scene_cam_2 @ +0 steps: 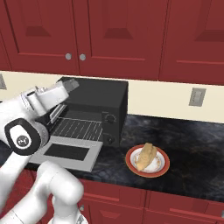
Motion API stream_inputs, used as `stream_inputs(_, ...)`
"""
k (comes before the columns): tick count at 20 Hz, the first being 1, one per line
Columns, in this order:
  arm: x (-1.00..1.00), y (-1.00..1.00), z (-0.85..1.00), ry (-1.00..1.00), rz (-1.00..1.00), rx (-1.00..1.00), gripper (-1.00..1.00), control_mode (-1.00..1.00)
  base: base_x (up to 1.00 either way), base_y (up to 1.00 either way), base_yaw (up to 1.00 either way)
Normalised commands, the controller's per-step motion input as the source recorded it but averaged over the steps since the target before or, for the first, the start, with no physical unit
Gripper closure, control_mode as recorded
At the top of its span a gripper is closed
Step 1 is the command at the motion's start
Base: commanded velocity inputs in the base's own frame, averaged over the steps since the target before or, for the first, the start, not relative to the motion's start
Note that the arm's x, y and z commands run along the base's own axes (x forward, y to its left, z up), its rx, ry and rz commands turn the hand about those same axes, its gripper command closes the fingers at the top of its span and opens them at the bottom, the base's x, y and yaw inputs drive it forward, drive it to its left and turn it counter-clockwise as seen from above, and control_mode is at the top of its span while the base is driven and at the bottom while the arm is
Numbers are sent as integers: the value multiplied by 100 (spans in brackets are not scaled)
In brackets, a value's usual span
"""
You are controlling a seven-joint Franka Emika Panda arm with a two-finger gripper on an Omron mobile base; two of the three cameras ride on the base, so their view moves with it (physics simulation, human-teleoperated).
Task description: Pull the toaster oven rack outwards. Pick up the baguette from the plate and place it on the toaster oven rack. Close the toaster oven door fully and set the temperature to the lowest setting.
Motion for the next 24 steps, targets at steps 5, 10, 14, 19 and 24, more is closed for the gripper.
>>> stream_inputs(5,-44,-30,0,3,-5,54,-100,-100,0,0,0)
stream_inputs(10,-20,-19,-4,15,-1,57,-100,-100,0,0,0)
stream_inputs(14,0,-5,-42,16,0,46,-100,-100,0,0,0)
stream_inputs(19,2,-22,-80,7,1,40,-100,-100,0,0,0)
stream_inputs(24,22,-11,-48,17,6,9,-100,-100,0,0,0)
